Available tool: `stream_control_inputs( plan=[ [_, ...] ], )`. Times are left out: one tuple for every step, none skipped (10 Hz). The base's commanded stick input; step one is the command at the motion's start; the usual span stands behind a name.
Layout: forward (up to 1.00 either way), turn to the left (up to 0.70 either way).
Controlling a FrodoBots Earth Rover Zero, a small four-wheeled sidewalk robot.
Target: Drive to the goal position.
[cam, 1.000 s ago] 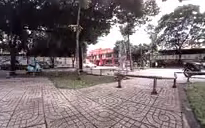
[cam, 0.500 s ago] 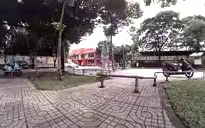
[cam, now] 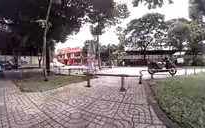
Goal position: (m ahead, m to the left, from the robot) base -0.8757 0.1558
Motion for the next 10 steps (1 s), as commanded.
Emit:
stream_control_inputs(
  plan=[
    [1.00, 0.00],
    [1.00, 0.00],
    [1.00, 0.00],
    [1.00, 0.00],
    [1.00, 0.00],
    [1.00, 0.00],
    [1.00, 0.00],
    [1.00, 0.00],
    [1.00, 0.00],
    [1.00, 0.00]
  ],
)
